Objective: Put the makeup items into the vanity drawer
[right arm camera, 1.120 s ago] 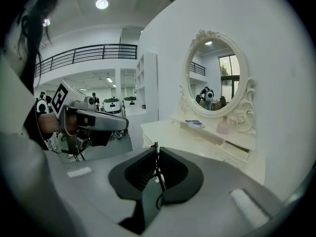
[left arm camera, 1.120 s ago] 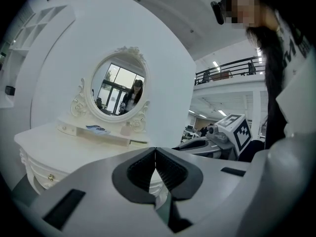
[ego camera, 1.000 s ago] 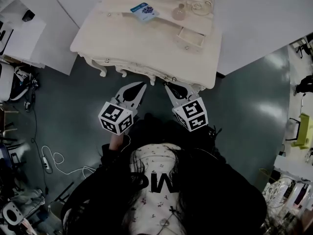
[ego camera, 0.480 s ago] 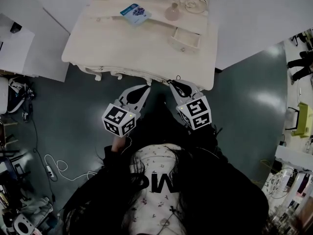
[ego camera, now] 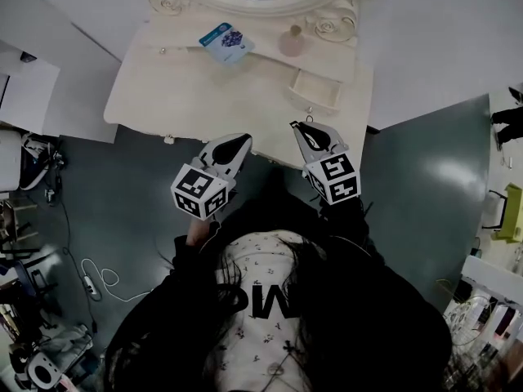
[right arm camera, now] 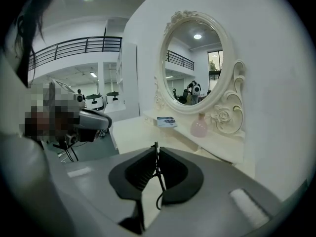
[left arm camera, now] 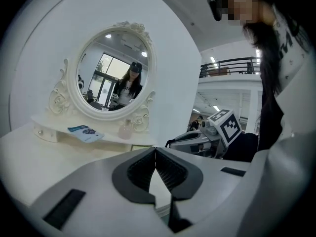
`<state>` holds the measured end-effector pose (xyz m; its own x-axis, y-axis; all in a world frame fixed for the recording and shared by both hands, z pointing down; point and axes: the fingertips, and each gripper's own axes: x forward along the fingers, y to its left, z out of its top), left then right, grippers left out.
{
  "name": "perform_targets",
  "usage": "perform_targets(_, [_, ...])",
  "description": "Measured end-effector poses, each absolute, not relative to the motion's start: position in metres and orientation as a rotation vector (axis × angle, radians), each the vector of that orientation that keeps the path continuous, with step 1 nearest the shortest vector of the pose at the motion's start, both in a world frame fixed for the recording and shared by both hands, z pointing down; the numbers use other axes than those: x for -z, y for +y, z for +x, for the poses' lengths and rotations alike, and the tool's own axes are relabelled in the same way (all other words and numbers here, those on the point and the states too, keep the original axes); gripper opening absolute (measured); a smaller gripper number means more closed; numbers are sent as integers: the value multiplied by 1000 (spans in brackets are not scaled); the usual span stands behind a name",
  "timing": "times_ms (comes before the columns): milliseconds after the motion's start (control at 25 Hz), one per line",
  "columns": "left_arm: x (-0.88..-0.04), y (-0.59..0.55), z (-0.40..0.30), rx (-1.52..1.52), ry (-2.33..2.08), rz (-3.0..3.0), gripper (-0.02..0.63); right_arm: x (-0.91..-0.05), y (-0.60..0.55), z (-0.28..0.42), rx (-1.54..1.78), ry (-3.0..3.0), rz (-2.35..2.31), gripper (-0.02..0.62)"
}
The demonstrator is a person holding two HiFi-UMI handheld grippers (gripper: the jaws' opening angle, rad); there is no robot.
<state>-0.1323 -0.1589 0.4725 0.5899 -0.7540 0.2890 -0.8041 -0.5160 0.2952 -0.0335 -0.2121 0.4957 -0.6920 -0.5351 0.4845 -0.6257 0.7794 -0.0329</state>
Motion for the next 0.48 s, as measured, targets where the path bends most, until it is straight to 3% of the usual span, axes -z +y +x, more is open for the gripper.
perform_targets(480, [-475, -220, -111, -239, -1194, 2427, 0, -537, -314, -6, -344, -2438, 910, 32])
